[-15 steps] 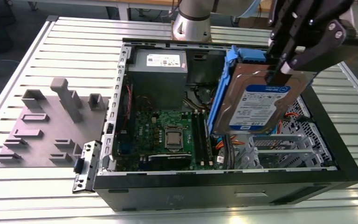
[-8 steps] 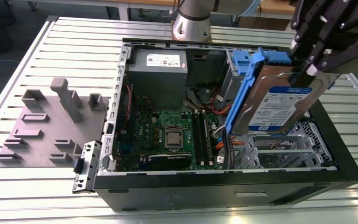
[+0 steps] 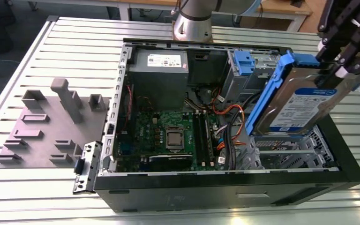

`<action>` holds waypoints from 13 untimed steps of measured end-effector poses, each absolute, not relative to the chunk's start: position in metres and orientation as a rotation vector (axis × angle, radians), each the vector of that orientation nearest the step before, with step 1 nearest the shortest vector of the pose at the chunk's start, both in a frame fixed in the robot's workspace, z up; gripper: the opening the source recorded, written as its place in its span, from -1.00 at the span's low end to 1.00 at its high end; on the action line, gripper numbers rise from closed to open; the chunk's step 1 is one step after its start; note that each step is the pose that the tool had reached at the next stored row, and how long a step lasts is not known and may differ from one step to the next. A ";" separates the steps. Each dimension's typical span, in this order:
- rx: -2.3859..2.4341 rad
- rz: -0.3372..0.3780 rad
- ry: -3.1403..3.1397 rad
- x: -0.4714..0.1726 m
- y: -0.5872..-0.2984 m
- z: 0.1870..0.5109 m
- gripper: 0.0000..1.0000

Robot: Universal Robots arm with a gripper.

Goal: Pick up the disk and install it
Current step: 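Insert the disk into the insertion slot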

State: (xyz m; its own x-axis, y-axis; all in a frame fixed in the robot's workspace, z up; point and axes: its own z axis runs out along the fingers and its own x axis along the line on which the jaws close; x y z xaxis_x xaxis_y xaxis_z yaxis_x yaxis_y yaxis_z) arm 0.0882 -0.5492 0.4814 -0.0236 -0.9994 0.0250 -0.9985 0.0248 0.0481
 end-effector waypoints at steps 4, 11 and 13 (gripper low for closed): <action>2.158 -0.027 -2.211 0.102 -0.549 0.481 -0.30; 2.168 -0.050 -2.221 0.109 -0.550 0.480 -0.30; 2.170 -0.054 -2.222 0.109 -0.550 0.480 -0.30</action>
State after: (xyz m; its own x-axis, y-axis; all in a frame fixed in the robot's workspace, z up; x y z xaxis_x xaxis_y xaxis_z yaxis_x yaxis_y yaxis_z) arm 0.1092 -0.5497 0.4804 -0.0238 -0.9997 0.0009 -0.9985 0.0238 0.0493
